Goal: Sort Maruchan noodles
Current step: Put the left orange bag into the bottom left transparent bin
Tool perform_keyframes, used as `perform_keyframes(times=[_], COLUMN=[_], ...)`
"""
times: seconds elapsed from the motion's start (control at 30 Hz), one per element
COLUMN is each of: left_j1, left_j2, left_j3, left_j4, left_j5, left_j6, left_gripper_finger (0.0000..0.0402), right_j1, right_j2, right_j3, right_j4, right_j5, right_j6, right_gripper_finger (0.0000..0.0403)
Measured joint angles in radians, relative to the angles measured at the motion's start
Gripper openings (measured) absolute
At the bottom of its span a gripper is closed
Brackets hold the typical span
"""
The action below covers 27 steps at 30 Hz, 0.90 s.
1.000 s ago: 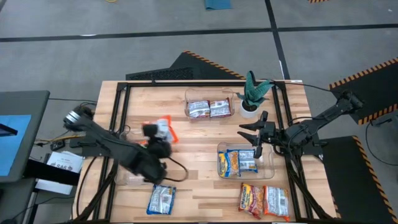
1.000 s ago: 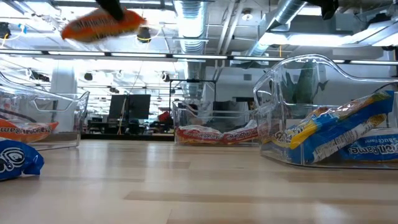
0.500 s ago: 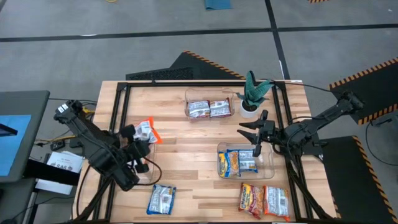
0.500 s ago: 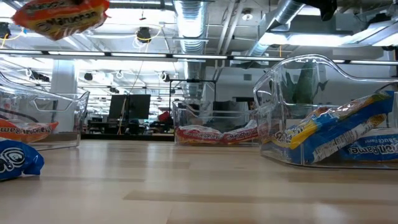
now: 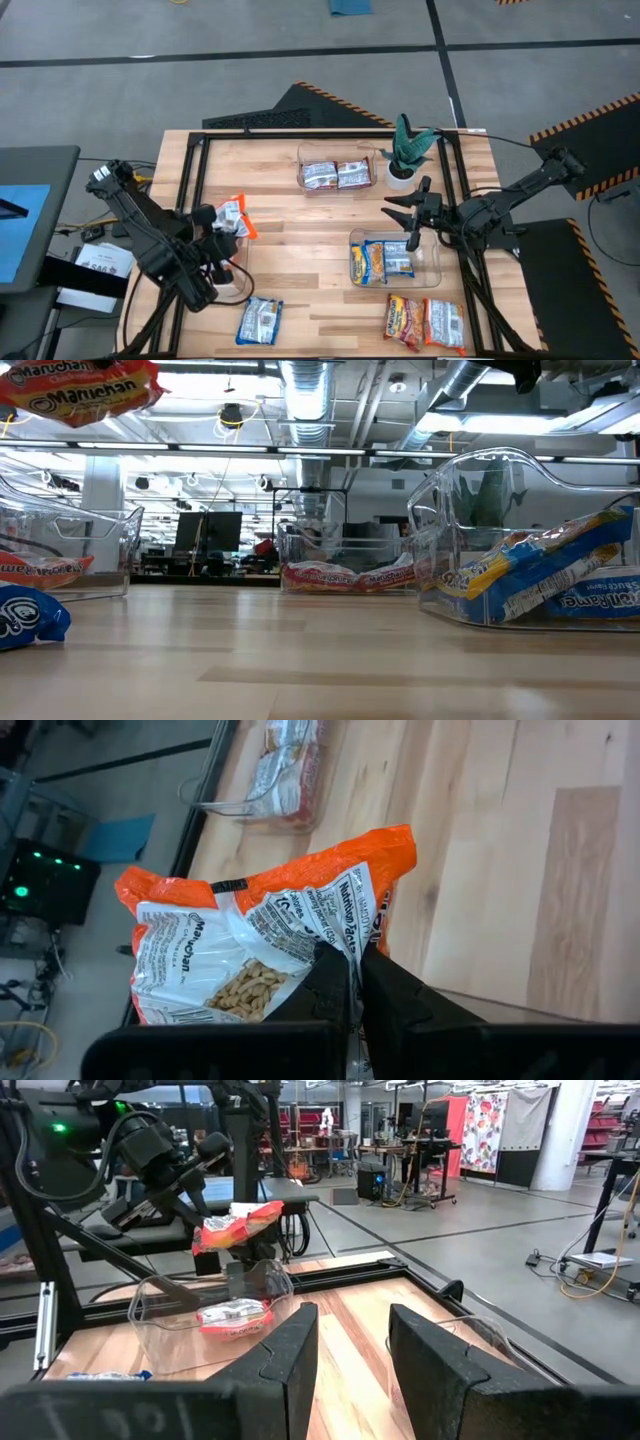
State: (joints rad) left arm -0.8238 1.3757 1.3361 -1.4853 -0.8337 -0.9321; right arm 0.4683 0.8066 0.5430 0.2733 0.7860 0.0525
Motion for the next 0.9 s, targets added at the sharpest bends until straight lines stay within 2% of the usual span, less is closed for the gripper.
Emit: perform_keyframes(times=[0.9], left_j1=[0.006], left_j2=[-0.032], left_j3=[0.000], left_j4=[0.074], left_j5=[0.045], left_j6=[0.171], left_gripper_finger=[0.0000], right_j1=[0.000], right_j2=[0.000], right_j3=[0.000], right_j4=[-0.003], right_j5=[0.000], right_j6=[0.000], right_gripper_finger=[0.0152])
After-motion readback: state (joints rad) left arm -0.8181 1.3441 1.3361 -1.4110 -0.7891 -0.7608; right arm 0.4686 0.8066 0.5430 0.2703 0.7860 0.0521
